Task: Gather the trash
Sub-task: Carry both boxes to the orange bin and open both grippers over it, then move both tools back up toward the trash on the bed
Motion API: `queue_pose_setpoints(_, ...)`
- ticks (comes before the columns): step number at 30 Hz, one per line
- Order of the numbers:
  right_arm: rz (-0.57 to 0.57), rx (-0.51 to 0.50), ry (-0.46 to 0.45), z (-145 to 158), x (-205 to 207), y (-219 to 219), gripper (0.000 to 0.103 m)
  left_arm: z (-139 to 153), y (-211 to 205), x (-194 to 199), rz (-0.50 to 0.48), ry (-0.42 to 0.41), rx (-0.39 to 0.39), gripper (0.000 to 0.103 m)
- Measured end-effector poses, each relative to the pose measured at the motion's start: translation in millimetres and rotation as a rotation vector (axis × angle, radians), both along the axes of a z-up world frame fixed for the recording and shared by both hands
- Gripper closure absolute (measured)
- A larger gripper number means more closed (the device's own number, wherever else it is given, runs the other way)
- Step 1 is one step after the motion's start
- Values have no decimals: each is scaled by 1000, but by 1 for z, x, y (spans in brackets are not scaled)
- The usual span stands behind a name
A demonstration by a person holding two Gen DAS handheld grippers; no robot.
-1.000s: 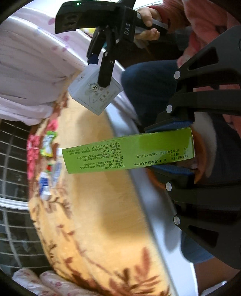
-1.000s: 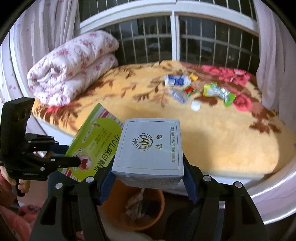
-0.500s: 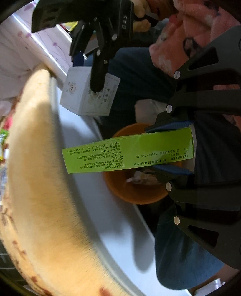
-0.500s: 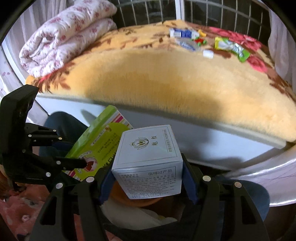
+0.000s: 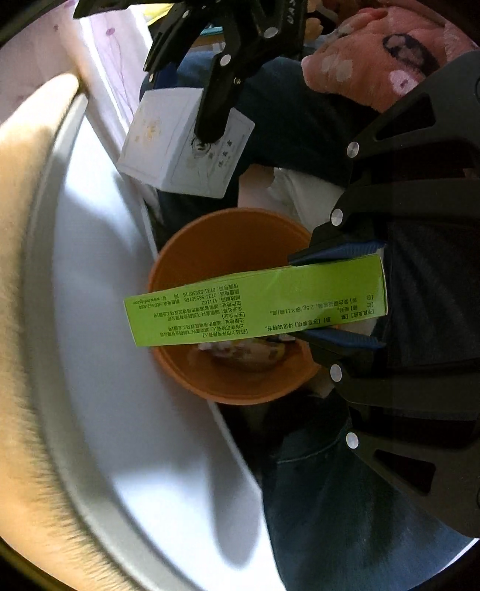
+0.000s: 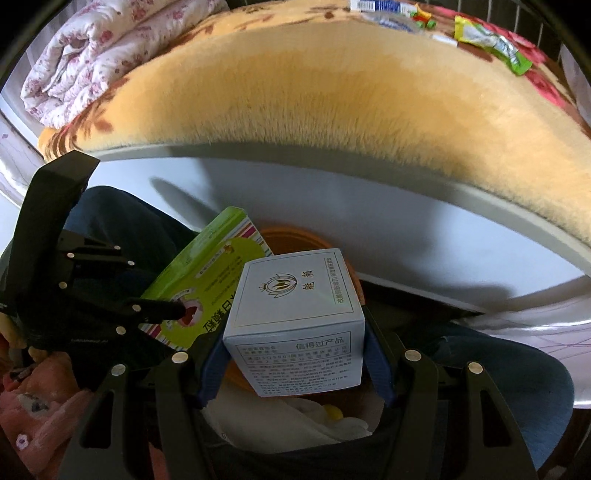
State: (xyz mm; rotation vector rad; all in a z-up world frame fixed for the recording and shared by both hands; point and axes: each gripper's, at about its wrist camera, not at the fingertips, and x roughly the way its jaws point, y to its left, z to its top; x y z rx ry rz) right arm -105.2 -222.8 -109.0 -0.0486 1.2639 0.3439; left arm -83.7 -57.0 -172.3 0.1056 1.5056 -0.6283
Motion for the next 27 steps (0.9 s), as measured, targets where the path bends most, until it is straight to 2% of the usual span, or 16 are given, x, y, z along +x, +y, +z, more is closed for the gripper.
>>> queue_pose_setpoints(6, -4, 5, 46, -16, 6, 5, 40, -15, 0, 5, 15, 55, 9, 71)
queue_pose_setpoints(9, -5, -5, 72, -20, 8, 7, 36, -15, -3, 7, 17, 66, 22, 70)
queue_pose_setpoints(10, -7, -8, 73, -20, 8, 7, 32, -16, -4, 8, 20, 66, 36, 67)
queue_pose_setpoints(13, -9, -15, 65, -17, 9, 9, 23, -17, -1, 10, 34, 64, 42, 43)
queue_pose_setpoints(19, -16, -20, 63, -14, 10, 10, 21, -12, -1, 12, 42, 42, 42, 36)
queue_pose_setpoints(27, -31, -18, 57, -10, 10, 2, 21, -7, 1, 11, 50, 16, 57, 35)
